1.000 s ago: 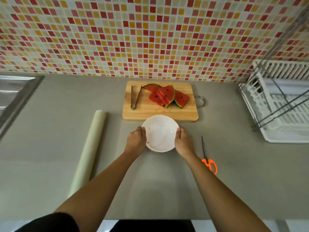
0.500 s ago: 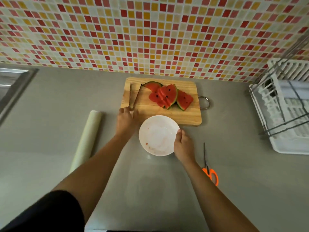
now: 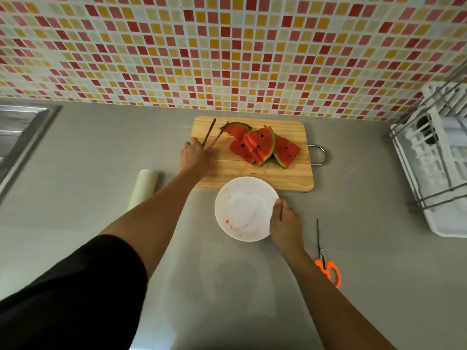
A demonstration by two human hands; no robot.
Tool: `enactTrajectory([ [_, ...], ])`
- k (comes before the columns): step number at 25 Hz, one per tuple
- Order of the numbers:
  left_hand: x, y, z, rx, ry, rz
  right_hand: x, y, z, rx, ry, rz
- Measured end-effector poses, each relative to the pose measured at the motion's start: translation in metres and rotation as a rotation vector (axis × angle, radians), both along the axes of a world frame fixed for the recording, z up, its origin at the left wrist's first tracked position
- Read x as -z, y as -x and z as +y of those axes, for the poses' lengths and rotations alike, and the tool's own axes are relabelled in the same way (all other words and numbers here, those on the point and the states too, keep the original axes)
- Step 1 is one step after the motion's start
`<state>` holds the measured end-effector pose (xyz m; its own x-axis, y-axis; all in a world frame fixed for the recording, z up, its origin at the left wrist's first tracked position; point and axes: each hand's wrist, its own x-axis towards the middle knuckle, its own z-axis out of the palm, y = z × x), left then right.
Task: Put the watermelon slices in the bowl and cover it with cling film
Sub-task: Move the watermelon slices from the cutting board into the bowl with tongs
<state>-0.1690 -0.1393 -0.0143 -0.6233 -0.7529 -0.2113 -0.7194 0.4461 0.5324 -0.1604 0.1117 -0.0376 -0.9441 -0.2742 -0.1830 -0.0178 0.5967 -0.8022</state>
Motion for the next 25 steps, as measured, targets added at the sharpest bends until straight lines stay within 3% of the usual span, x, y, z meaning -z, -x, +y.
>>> enactTrajectory([
  [2,-0.006,-0.014,-0.002,0.104,-0.130,0.110,-0.001,0.000,0.000,-0.007,-0.006,-0.003],
  [5,-0.013,-0.039,-0.004,0.267,-0.168,0.101,-0.001,0.000,0.001,-0.008,-0.011,-0.007],
  [7,-0.016,-0.049,-0.007,0.234,-0.263,0.082,-0.002,0.000,0.000,-0.010,-0.022,-0.011],
  [11,-0.022,-0.046,-0.001,0.098,-0.632,0.118,-0.002,0.000,0.001,-0.019,-0.033,0.000],
  [17,-0.038,-0.020,0.022,0.185,-0.711,0.055,-0.003,-0.001,0.000,-0.003,-0.020,0.002],
  [25,-0.043,-0.005,0.021,0.127,-0.703,0.026,-0.002,-0.002,-0.001,0.008,-0.013,0.007],
])
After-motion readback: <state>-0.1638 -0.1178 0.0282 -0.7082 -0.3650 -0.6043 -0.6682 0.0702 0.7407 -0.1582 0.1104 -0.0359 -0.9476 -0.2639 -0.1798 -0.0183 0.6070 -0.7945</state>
